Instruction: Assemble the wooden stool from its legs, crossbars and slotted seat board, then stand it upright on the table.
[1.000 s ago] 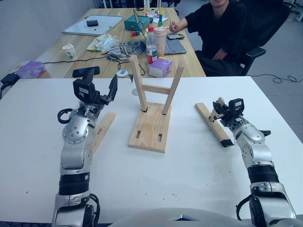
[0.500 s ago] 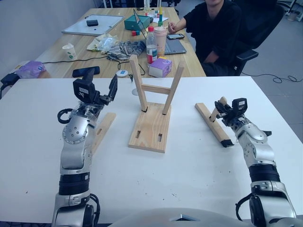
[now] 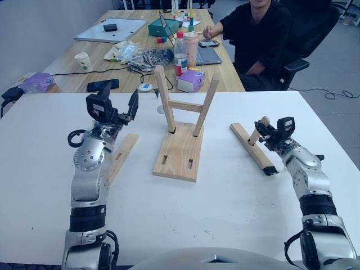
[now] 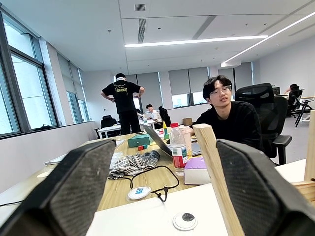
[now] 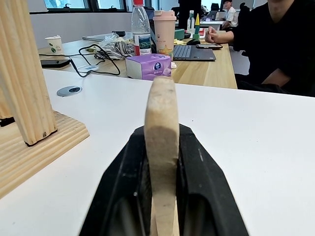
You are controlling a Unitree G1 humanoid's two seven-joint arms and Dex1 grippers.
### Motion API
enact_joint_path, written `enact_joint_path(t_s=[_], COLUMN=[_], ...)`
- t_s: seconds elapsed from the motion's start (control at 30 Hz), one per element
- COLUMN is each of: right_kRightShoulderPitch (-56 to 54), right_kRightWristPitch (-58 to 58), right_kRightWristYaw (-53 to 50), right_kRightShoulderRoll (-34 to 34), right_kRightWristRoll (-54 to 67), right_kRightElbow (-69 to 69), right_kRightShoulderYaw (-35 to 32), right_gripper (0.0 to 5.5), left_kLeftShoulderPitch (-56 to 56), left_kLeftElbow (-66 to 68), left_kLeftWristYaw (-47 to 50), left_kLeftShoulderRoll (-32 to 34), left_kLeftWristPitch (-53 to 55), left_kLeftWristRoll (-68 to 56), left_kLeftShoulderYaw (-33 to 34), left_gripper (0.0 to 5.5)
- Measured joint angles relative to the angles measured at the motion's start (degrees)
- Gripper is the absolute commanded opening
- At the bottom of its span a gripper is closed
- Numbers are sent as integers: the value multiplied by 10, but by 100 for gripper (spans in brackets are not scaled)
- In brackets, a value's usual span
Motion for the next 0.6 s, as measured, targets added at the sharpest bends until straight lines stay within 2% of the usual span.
enact_joint_path(t_s=[0.47,0.5,0.6], right_kRightShoulderPitch=[15,15,56], right_kRightWristPitch=[-35,-35,18], right_kRightWristYaw=[17,18,25], right_kRightShoulderRoll=[0,0,3], right_kRightWristRoll=[1,1,-14], right_kRightElbow=[1,1,33], right_kRightShoulderYaw=[1,1,23], right_gripper=[41,79,123], left_kLeftShoulderPitch=[-3,-3,-1], left_kLeftElbow=[2,2,3], left_kLeftWristYaw=[-3,-2,0], left_kLeftShoulderRoll=[0,0,-5], left_kLeftWristPitch=[0,0,0], left_kLeftWristRoll=[0,0,0], left_kLeftShoulderYaw=[0,0,3], left_gripper=[374,374,374])
